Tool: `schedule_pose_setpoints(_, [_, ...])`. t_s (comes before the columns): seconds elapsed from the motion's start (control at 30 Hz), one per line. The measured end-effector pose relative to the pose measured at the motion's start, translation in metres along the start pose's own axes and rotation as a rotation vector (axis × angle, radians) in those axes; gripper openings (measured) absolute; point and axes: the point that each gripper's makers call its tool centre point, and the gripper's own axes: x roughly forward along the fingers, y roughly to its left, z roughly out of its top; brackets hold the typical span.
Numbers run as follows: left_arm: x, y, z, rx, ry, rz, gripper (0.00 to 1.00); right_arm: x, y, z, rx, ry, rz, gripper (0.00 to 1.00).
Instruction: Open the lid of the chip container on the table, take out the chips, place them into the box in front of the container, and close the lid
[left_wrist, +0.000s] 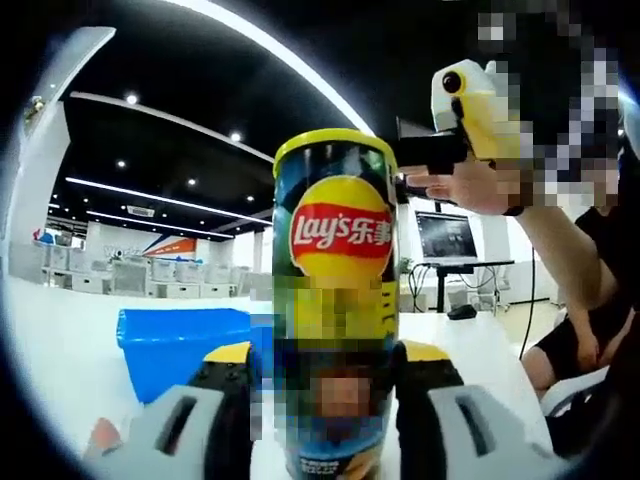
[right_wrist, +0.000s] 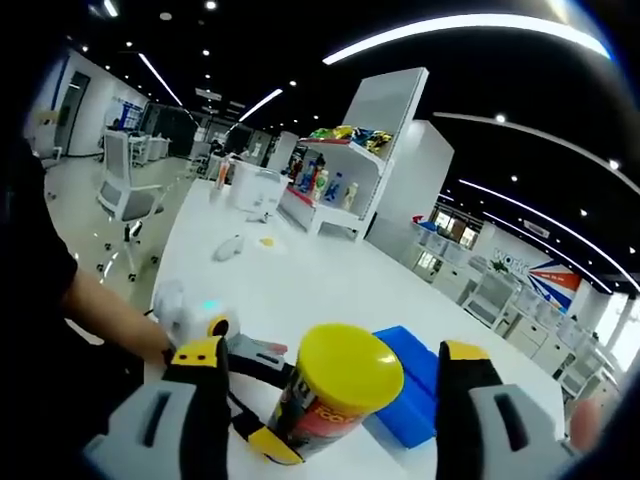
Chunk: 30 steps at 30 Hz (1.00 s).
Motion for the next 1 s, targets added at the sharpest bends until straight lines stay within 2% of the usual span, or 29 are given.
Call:
schedule_pose_setpoints(0.03, [0.001,0.001,0.004,0.031,-0.016,0.000,0.48,0.000,0.000,0.000,-0.002,0.003,0.000,0.79])
schedule_pose_setpoints(0.23, [-0.002,-0.001,0.000,0.018,0.007,-0.004,0.47,0.001,0.002,-0.002,-0.008,0.013,0.007,0.78])
schedule_pose_setpoints(0.4, [-0.002,-0.002,0.000,0.018,0.006,-0.007,0.47,0.002,0.003,-0.001,-0.024,0.017,0.005,0.69])
schedule_pose_setpoints(0.5, [-0.002,-0.002,0.000,0.018,0.006,-0.008,0.47,0.003,0.003,-0.002,-0.023,0.023,0.005,0.68])
schedule_pose_setpoints(0.77, [-0.002,-0.006,0.000,0.016,0.005,-0.017,0.47,0.008,-0.005,-0.010,0.032,0.039,0.003,0.60])
schedule_pose_setpoints(1.0, [-0.003,-0.010,0.000,0.012,0.004,-0.025,0.47,0.009,-0.005,-0.010,0.085,0.027,0.022,0.57])
